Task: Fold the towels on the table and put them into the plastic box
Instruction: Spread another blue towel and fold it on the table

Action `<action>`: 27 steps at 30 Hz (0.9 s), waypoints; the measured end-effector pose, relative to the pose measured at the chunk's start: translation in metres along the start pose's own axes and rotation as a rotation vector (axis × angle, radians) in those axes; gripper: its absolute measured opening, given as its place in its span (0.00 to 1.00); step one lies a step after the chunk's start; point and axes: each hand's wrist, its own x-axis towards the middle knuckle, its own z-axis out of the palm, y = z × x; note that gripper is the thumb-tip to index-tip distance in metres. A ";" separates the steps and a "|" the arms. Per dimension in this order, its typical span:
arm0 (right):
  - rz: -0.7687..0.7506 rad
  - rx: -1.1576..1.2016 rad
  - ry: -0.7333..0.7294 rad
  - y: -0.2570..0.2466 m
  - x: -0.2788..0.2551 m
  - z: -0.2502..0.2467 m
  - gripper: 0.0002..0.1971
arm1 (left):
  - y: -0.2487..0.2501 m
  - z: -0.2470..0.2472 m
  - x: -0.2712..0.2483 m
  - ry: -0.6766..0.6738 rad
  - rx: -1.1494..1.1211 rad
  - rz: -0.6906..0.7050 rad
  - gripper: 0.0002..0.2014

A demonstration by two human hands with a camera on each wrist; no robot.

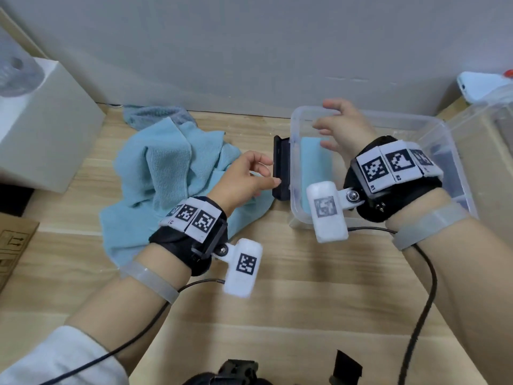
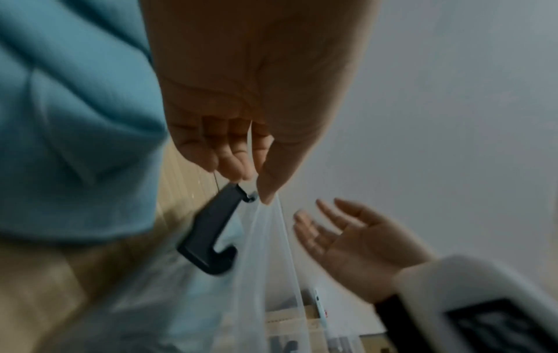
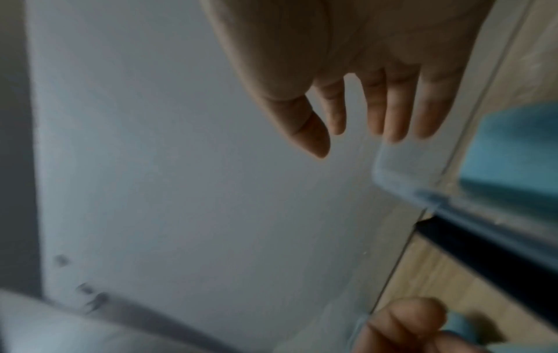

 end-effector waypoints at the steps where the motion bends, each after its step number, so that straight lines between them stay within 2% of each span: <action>1: -0.033 0.045 -0.053 -0.008 -0.013 0.008 0.19 | -0.002 -0.010 -0.005 0.006 0.061 0.041 0.13; 4: -0.080 0.071 -0.221 -0.022 -0.040 0.037 0.11 | -0.004 -0.048 -0.011 0.147 0.268 0.172 0.12; 8: -0.077 0.002 -0.313 -0.018 -0.048 0.086 0.09 | -0.001 -0.108 -0.013 0.384 0.586 0.317 0.11; 10: -0.042 -0.026 -0.333 -0.012 -0.043 0.113 0.09 | 0.002 -0.139 -0.011 0.439 0.640 0.387 0.08; 13: 0.064 -0.023 -0.351 -0.005 -0.034 0.152 0.08 | 0.014 -0.174 -0.001 0.439 0.646 0.447 0.06; 14: 0.099 -0.020 -0.343 -0.003 -0.031 0.164 0.08 | 0.018 -0.182 0.006 0.416 0.654 0.457 0.07; 16: 0.140 -0.028 -0.334 0.001 -0.028 0.184 0.07 | 0.024 -0.197 0.022 0.278 0.720 0.451 0.11; 18: 0.131 -0.050 -0.343 0.007 -0.024 0.198 0.12 | 0.027 -0.206 0.038 0.017 0.872 0.400 0.19; 20: 0.099 -0.072 -0.324 0.011 -0.024 0.207 0.10 | 0.027 -0.209 0.048 -0.253 1.082 0.300 0.29; 22: 0.077 -0.072 -0.294 0.014 -0.024 0.212 0.09 | 0.029 -0.206 0.051 -0.428 1.252 0.201 0.34; 24: 0.057 -0.102 -0.288 0.016 -0.022 0.215 0.11 | 0.029 -0.202 0.051 -0.516 1.289 0.157 0.33; 27: 0.002 -0.119 -0.264 0.010 -0.024 0.217 0.15 | 0.026 -0.205 0.049 -0.490 1.241 0.203 0.30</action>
